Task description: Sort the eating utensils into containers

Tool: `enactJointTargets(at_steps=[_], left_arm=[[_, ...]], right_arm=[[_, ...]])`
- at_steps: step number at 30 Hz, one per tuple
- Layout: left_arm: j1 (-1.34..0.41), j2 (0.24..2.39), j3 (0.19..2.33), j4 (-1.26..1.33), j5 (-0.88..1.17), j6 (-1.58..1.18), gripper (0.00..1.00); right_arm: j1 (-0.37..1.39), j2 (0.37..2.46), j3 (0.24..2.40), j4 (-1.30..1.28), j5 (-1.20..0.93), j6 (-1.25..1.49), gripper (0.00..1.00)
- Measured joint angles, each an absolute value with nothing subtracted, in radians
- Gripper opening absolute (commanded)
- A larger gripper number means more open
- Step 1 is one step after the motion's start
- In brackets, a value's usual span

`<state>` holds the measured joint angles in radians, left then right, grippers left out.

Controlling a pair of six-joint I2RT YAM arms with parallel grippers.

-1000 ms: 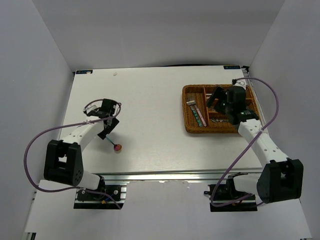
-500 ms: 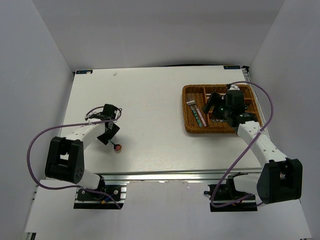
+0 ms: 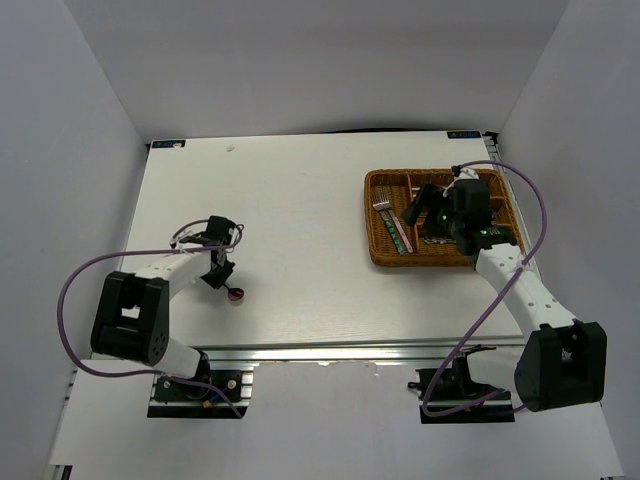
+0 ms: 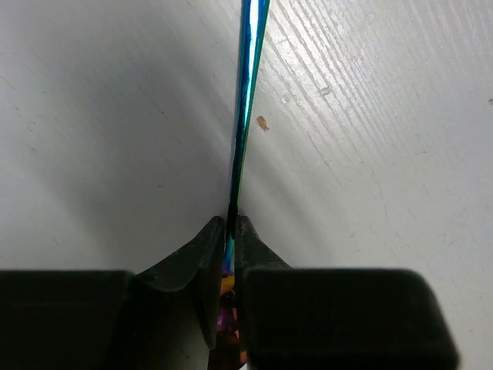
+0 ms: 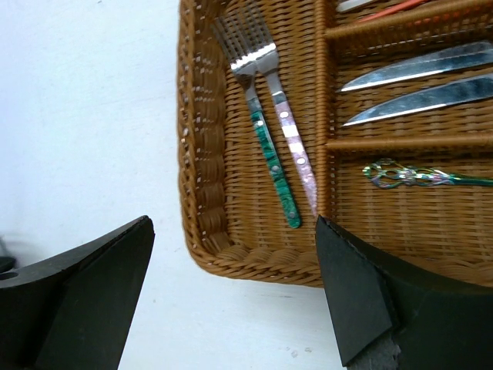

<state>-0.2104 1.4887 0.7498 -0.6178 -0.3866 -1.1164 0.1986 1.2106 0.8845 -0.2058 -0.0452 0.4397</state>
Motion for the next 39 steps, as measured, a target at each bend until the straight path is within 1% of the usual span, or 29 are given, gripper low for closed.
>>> enactJointTargets(at_steps=[1, 2, 4, 9, 14, 18, 21, 24, 28, 34, 39], left_arm=[[-0.209, 1.481, 0.741, -0.610, -0.385, -1.116, 0.17], [-0.207, 1.476, 0.732, -0.598, -0.382, -1.116, 0.06], [-0.205, 1.466, 0.717, -0.570, -0.374, -1.117, 0.00], [-0.204, 1.439, 0.679, -0.484, -0.344, -1.106, 0.00], [-0.204, 1.386, 0.633, -0.426, -0.304, -1.061, 0.00], [-0.206, 1.301, 0.590, -0.466, -0.271, -1.010, 0.00], [-0.214, 1.243, 0.584, -0.494, -0.253, -0.970, 0.00], [-0.233, 1.199, 0.584, -0.483, -0.212, -0.936, 0.00], [-0.278, 1.188, 0.584, -0.456, -0.161, -0.915, 0.00], [-0.429, 1.187, 0.596, -0.383, -0.091, -0.887, 0.00], [-0.527, 1.181, 0.604, -0.262, -0.007, -0.864, 0.00]], right_arm=[[0.198, 1.211, 0.884, -0.203, -0.059, 0.440, 0.89], [0.198, 1.211, 0.884, -0.199, -0.077, 0.441, 0.89], [0.197, 1.213, 0.885, -0.191, -0.113, 0.442, 0.89], [0.196, 1.223, 0.885, -0.160, -0.223, 0.454, 0.90], [0.184, 1.243, 0.871, -0.057, -0.416, 0.480, 0.89], [0.189, 1.312, 0.854, 0.028, -0.559, 0.515, 0.88], [0.226, 1.368, 0.833, 0.070, -0.616, 0.543, 0.86], [0.295, 1.410, 0.820, 0.100, -0.627, 0.574, 0.85], [0.399, 1.444, 0.818, 0.154, -0.589, 0.640, 0.83], [0.533, 1.523, 0.819, 0.252, -0.501, 0.755, 0.80], [0.606, 1.579, 0.819, 0.313, -0.405, 0.861, 0.80]])
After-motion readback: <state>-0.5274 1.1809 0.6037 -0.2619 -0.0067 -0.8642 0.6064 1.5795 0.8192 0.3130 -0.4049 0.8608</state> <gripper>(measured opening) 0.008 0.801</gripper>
